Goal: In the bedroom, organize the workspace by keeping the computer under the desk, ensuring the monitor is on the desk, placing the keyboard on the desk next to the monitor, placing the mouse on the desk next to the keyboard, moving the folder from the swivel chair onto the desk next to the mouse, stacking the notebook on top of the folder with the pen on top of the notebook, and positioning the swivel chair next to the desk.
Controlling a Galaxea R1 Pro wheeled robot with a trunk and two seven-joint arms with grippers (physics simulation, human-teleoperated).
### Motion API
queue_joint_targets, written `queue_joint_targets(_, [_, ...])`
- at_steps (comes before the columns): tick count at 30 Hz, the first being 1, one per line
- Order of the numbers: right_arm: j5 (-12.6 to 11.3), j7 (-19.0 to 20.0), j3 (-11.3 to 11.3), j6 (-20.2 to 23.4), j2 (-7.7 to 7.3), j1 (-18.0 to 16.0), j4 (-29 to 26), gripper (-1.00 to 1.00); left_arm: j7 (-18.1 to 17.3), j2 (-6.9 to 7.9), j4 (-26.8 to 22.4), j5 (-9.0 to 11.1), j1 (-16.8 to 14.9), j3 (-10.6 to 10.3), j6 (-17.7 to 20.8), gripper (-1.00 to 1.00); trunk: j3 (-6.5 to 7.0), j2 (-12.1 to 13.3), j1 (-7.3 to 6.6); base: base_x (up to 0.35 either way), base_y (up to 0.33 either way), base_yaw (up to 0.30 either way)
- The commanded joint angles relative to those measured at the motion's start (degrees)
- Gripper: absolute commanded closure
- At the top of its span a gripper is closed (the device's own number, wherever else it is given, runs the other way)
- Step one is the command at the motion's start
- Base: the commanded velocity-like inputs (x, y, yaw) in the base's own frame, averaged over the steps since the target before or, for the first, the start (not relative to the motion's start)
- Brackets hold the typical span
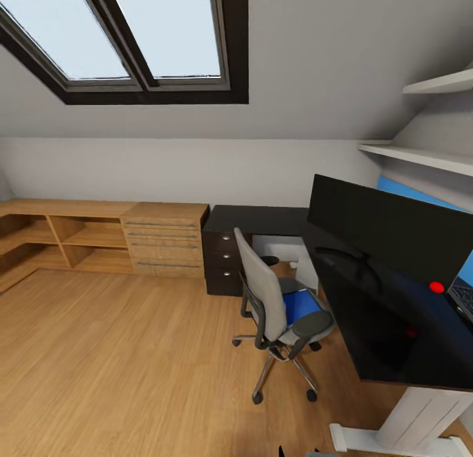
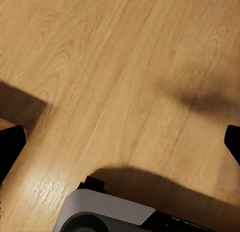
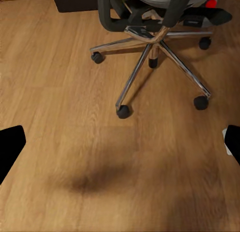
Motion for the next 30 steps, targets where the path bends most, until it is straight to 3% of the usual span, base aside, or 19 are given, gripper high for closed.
queue_joint_targets(1, [0.0,0.0,-0.2,-0.2,0.02,0.0,0.1,-1.00,0.0,-0.04,0.0,-0.1,0.0,0.3,-0.1,-1.00,-0.06,-0.1,0.01,0.000,0.198,-0.119])
queue_joint_targets(9, [-0.1,0.1,-0.2,-0.2,0.02,0.0,0.1,-1.00,0.0,-0.05,0.0,-0.2,0.0,0.2,-0.1,-1.00,0.05,-0.1,0.01,0.000,0.163,-0.172])
queue_joint_targets(22, [-0.2,0.0,-0.3,-0.2,-0.16,0.0,0.1,-1.00,0.2,-0.45,-0.3,0.2,0.0,0.5,-0.6,-1.00,0.07,-0.1,0.01,0.000,0.014,-0.021])
queue_joint_targets(26, [-0.2,0.0,-0.3,-0.2,-0.27,0.0,0.1,-1.00,0.2,-0.46,-0.3,0.2,0.0,0.6,-0.6,-1.00,-0.65,-1.7,0.88,0.000,0.000,0.000])
queue_joint_targets(28, [-0.1,0.0,-0.2,-1.2,-0.34,0.0,0.0,-1.00,0.2,-0.46,-0.3,0.2,0.0,2.2,-0.5,-1.00,-1.01,-2.5,1.32,0.000,0.000,-0.035])
queue_joint_targets(30, [-0.1,0.0,-0.2,-1.6,-0.40,0.0,0.0,-1.00,0.2,-0.49,-0.2,0.2,-0.1,2.4,-0.5,-1.00,-1.36,-3.3,1.76,0.000,0.000,-0.044])
